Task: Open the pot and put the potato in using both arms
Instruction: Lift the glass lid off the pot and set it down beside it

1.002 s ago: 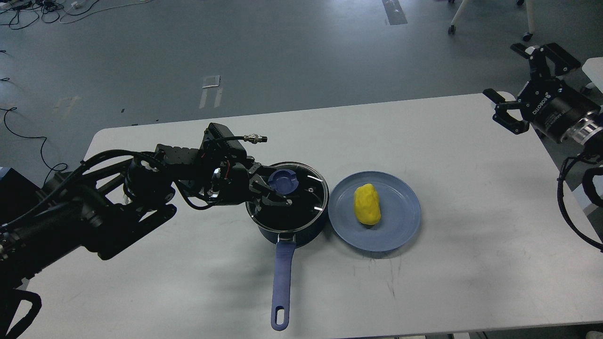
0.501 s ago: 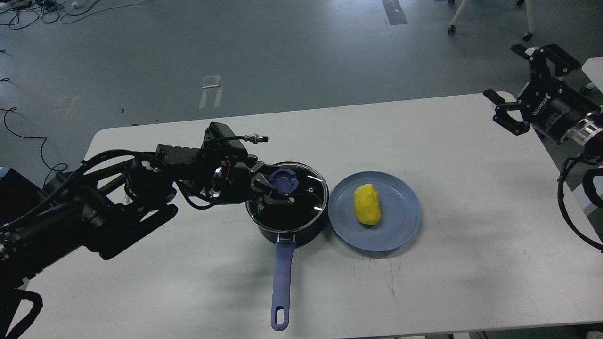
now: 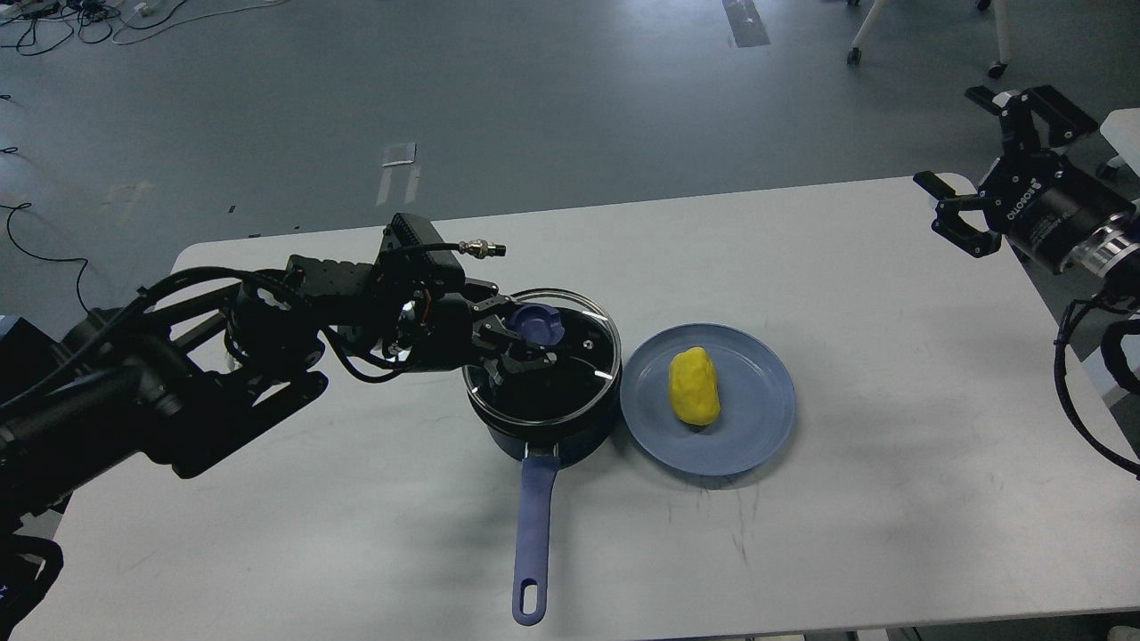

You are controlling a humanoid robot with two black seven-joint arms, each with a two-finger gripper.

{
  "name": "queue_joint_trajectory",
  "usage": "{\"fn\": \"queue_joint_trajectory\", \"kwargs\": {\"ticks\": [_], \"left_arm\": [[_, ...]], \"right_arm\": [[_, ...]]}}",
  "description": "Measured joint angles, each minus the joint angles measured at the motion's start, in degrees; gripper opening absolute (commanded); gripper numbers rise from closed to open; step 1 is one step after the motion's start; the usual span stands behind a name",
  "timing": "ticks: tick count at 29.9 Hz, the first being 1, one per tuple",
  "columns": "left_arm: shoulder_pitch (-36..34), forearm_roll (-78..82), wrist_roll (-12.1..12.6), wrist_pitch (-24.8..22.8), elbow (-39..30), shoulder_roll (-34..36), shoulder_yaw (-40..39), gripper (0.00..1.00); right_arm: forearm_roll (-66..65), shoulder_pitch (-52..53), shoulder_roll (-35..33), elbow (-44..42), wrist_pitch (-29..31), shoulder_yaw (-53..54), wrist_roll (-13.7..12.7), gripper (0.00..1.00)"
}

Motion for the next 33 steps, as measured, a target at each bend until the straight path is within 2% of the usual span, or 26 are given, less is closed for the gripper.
{"fn": "queue_joint_trajectory", "kwargs": {"ticks": [3,7,15,21,27,33], "left_arm": [[-1.2,-0.07,-1.37,-0.03,-0.73,3.46,0.0,0.3],[-1.18,-0.82,-1.85,0.89,-0.68,10.07,0.12,0.31],[5.37,-5.11,-1.89,9.25,2.63,20.04,1.32,0.33],[12.73,-5.13,-1.92,15.54,7.15,20.27,1.3,0.34],[14.81,-5.27,-1.91,17.7,15.01,16.27,1.15,0.35],[16.19,-5.49,-1.89,18.24,19.22,14.29,1.33,0.35]], "right_arm": [[0.0,-0.01,0.0,0.03,0.0,0.0,0.0,1.0],[0.0,0.0,-0.01,0.05,0.0,0.0,0.0,1.0],[0.0,0.01,0.07,-0.02,0.0,0.0,0.0,1.0],[0.0,0.01,0.1,-0.03,0.0,-0.05,0.0,1.0],[0.0,0.01,0.1,0.0,0.0,-0.09,0.0,1.0],[0.0,-0.07,-0.64,0.04,0.0,-0.09,0.0,1.0]]}}
